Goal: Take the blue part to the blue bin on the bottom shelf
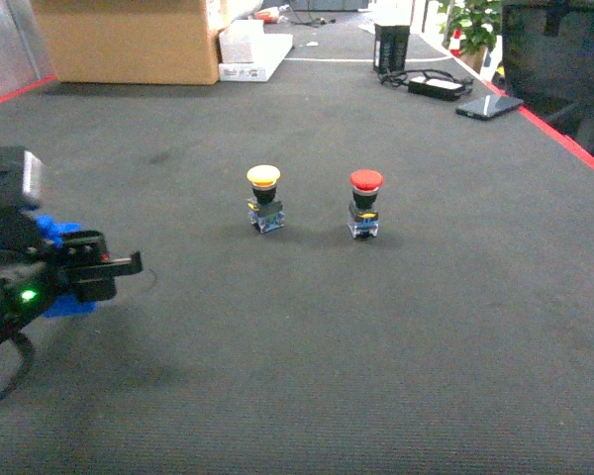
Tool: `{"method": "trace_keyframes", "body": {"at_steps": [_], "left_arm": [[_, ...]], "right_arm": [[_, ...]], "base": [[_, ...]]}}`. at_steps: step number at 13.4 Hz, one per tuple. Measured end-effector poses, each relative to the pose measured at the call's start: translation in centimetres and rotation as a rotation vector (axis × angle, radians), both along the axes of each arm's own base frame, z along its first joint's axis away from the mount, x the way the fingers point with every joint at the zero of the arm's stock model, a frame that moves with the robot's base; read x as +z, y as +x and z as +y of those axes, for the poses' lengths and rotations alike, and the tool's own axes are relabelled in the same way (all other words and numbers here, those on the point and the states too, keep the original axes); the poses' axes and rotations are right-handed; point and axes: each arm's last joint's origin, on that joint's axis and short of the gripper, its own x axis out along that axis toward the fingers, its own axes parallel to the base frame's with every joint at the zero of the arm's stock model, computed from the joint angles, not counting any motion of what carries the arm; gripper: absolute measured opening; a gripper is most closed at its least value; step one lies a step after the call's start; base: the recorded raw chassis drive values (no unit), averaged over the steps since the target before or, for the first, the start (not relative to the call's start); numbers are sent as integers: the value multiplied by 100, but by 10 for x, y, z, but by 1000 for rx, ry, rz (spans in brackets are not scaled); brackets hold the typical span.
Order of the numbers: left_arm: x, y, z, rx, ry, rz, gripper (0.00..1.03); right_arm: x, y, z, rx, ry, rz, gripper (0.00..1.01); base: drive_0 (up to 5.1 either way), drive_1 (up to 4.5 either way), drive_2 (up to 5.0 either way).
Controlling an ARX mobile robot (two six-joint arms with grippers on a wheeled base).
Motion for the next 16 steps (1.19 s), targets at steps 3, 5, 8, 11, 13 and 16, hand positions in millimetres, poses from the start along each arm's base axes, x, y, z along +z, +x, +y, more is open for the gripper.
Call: {"method": "trace_keyframes", "body": {"at_steps": [3,5,8,11,13,16], "left_arm": [[50,-114,16,31,40,-60,44],[86,-159,21,74,58,-111,44],[155,-230,10,57,-15,-386,44],[151,-232,9,93,26,-363,44],[151,-232,9,94,25,-366,44],[151,-232,8,93,27,-364,44]], "right_arm": [[0,0,0,0,0,0,98],[0,0,0,0,0,0,98],[0,0,0,0,0,1,98],[0,0,0,0,0,1,98],[0,0,0,0,0,0,98],[0,0,0,0,0,-2,98]], "base": [[0,0,0],[0,0,0],[0,0,0],[0,0,0],[0,0,0],[0,-411,411]]}}
